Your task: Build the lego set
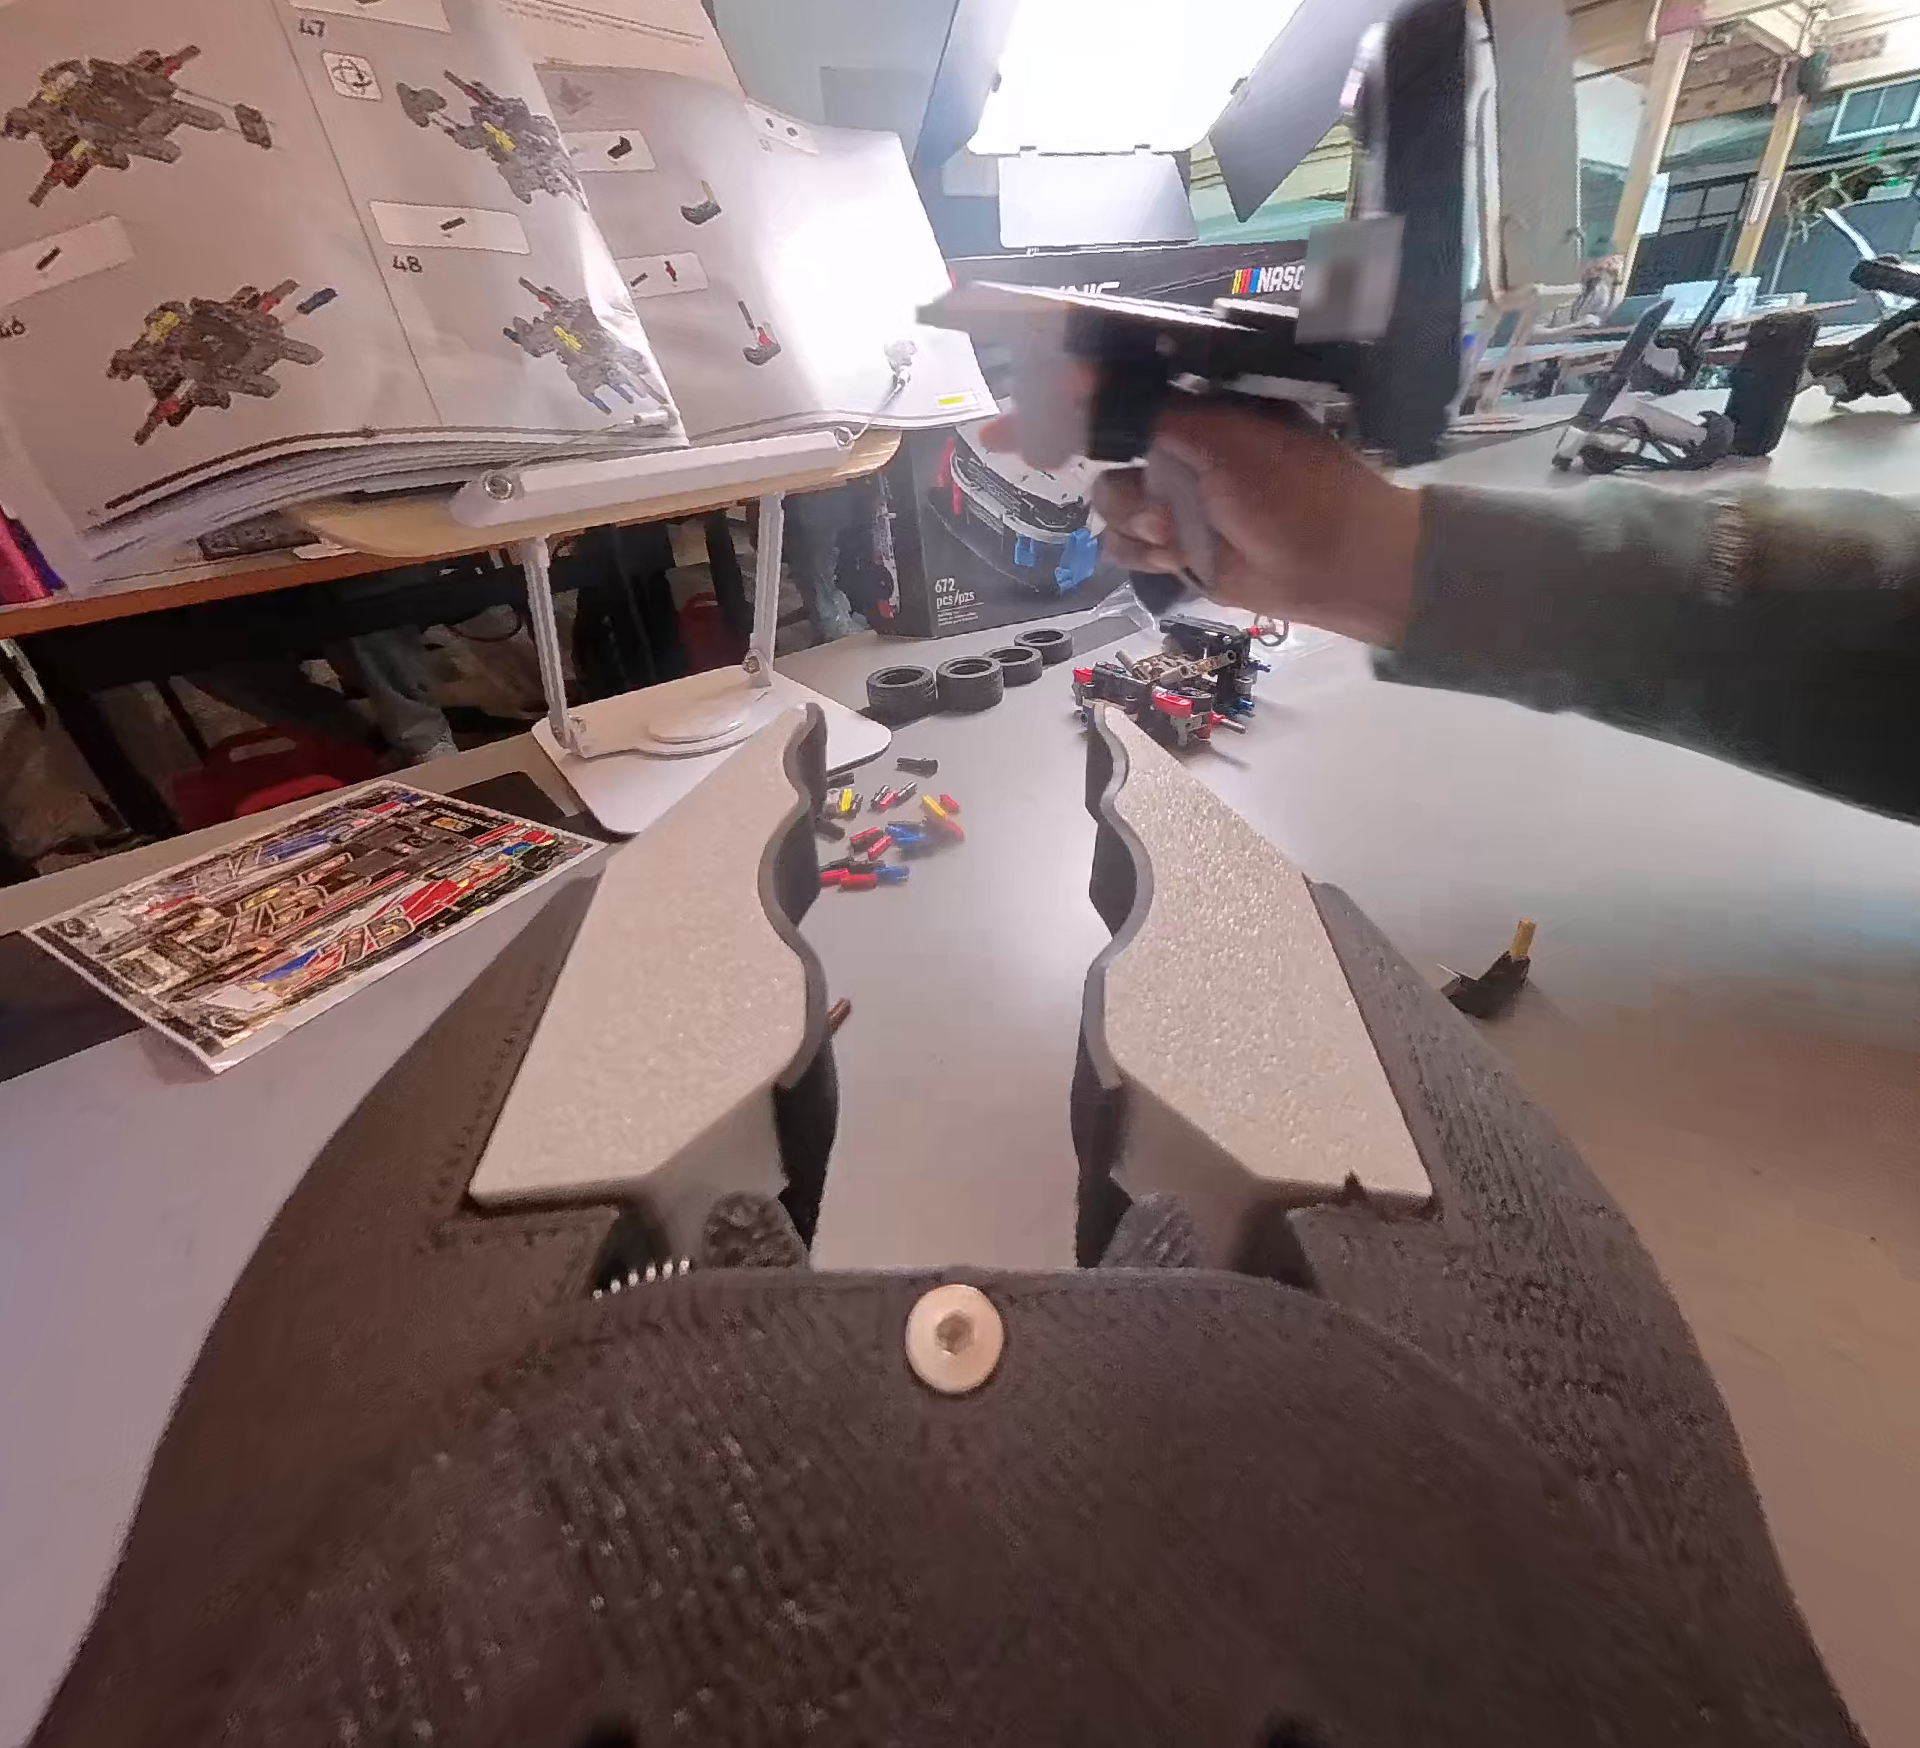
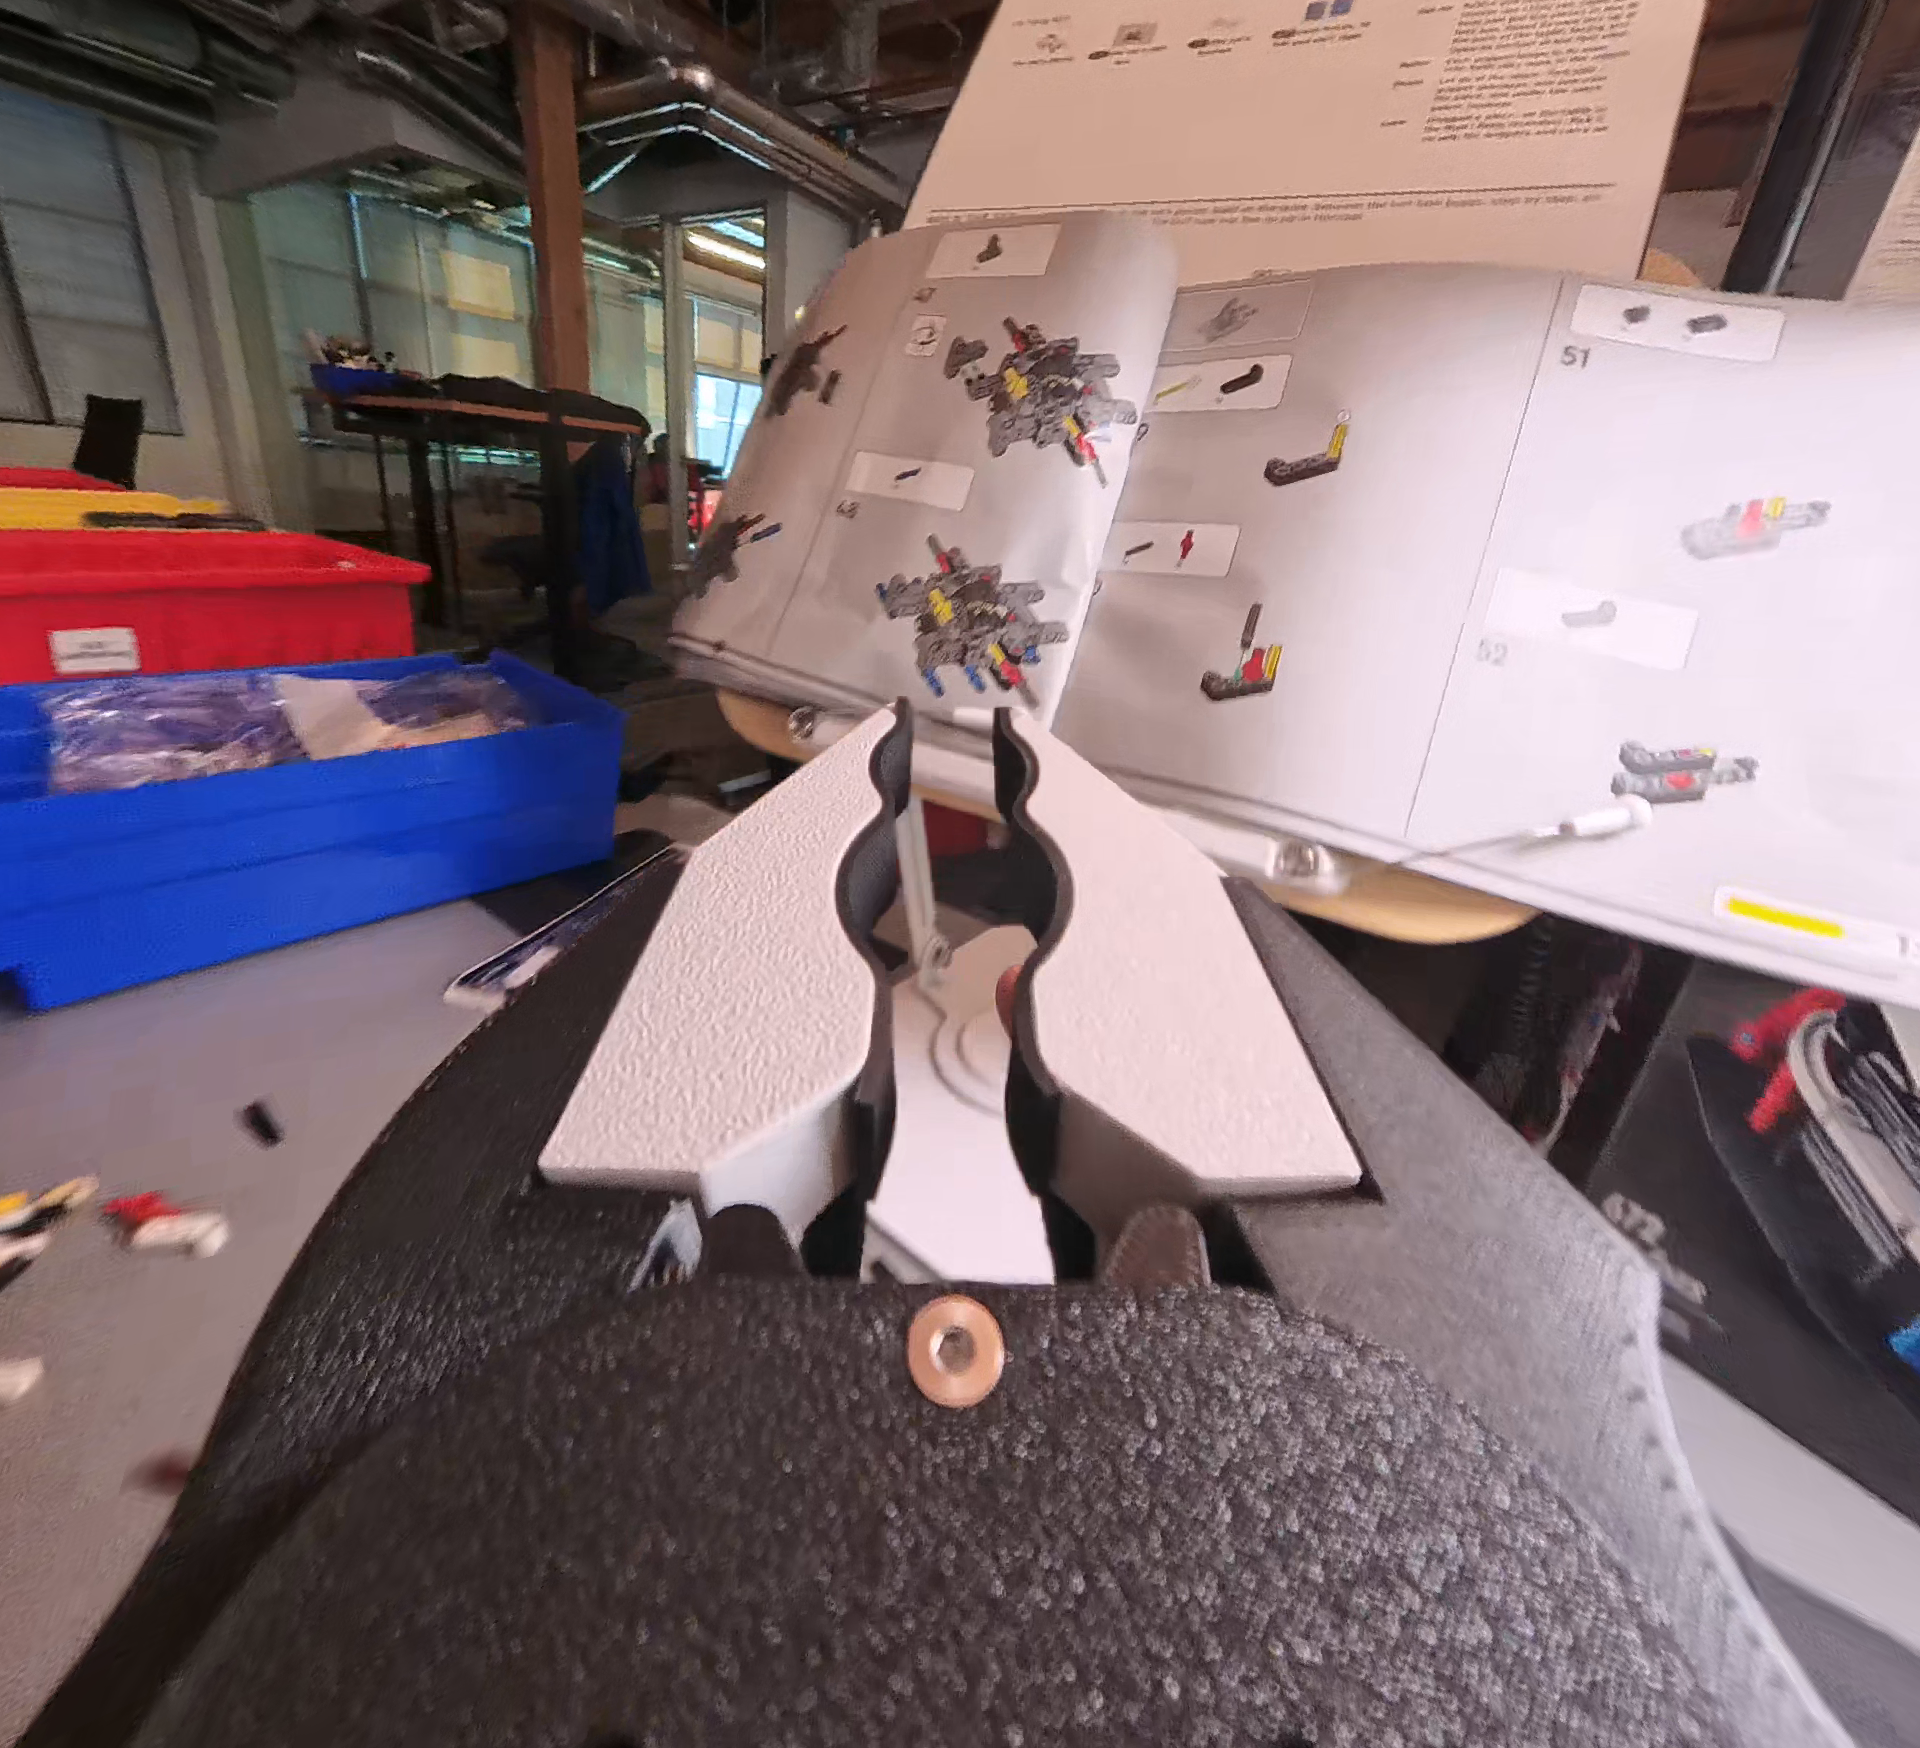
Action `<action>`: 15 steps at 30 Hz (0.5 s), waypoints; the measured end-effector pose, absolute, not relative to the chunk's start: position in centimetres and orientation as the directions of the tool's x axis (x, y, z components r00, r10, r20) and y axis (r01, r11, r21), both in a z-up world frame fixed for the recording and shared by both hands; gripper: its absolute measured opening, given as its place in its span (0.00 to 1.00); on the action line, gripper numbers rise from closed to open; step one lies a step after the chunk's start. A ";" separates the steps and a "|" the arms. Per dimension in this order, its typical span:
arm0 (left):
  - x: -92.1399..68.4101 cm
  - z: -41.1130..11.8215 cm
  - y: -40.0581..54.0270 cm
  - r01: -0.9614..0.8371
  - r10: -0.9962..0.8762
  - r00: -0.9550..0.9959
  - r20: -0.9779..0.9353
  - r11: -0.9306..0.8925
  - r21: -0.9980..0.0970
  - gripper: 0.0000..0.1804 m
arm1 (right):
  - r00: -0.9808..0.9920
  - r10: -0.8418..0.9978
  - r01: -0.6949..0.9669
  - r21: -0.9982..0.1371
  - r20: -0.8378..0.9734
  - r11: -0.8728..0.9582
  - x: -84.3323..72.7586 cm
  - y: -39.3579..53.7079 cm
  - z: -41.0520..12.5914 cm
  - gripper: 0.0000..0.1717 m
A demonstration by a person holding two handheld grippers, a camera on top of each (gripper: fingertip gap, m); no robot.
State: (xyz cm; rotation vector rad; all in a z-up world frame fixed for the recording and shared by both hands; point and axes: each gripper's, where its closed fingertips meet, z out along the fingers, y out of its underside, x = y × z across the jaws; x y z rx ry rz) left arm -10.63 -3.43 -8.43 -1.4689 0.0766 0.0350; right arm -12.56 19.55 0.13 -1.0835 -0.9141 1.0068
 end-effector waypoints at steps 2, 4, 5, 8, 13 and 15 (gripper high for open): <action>-10.9 -8.6 -3.4 -0.048 -0.024 0.998 -0.051 0.097 -0.994 0.27 | 0.310 0.946 -0.185 -0.970 0.096 0.159 -15.7 21.8 1.3 0.08; -11.2 -8.6 -3.4 -0.030 -0.026 0.999 -0.033 0.094 -0.995 0.27 | 0.327 0.940 -0.166 -0.973 0.101 0.163 -18.5 23.8 2.2 0.06; -11.2 -8.6 -3.4 -0.024 -0.027 0.999 -0.027 0.094 -0.995 0.27 | 0.343 0.932 -0.152 -0.973 0.113 0.174 -19.7 24.7 2.7 0.05; -11.3 -8.7 -3.4 -0.008 -0.033 0.999 -0.011 0.091 -0.996 0.27 | 0.375 0.918 -0.095 -0.980 0.125 0.173 -22.7 27.0 3.4 0.00; -11.3 -8.8 -3.3 0.024 -0.053 0.998 0.020 0.079 -0.997 0.26 | 0.407 0.903 -0.005 -0.988 0.137 0.152 -25.1 28.9 2.6 0.00; -11.2 -8.9 -3.2 0.035 -0.063 0.998 0.030 0.078 -0.996 0.26 | 0.419 0.898 0.012 -0.990 0.135 0.143 -25.2 29.3 2.4 0.00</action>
